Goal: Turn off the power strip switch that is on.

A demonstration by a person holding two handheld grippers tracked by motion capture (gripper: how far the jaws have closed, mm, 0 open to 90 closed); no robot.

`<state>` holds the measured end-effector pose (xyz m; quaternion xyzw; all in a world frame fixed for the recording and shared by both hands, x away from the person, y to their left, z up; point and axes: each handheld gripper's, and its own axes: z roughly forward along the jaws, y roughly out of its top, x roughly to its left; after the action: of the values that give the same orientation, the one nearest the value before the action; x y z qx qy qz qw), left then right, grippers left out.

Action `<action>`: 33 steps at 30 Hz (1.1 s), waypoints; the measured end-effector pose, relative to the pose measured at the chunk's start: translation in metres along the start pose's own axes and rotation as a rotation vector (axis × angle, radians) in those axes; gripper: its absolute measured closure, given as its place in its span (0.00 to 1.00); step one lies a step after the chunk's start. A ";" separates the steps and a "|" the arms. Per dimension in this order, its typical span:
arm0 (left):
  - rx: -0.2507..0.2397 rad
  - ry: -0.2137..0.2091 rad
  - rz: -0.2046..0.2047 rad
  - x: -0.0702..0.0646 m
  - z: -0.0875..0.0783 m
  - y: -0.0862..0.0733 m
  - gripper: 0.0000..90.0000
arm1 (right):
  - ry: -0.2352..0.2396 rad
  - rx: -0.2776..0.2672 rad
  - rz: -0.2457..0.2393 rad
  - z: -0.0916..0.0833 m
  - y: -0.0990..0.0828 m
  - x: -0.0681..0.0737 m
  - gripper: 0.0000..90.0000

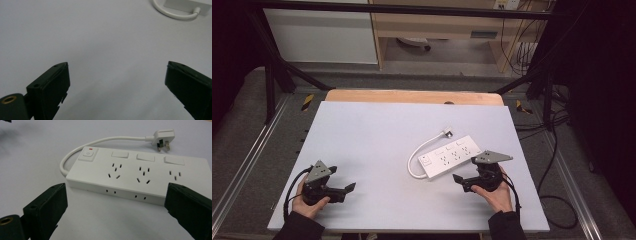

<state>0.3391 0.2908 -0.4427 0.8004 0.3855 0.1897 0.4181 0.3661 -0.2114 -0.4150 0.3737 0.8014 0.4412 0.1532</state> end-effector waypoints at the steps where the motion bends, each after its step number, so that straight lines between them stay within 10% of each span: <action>1: 0.001 0.000 0.001 0.000 0.000 0.000 0.06 | 0.001 0.000 0.006 0.000 0.001 0.000 0.06; 33: -0.003 0.002 0.000 0.000 -0.001 0.000 0.06 | -0.007 -0.014 -0.006 0.021 0.023 0.001 0.30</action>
<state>0.3388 0.2910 -0.4423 0.7996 0.3857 0.1911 0.4188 0.3880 -0.1910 -0.4076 0.3719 0.7987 0.4452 0.1600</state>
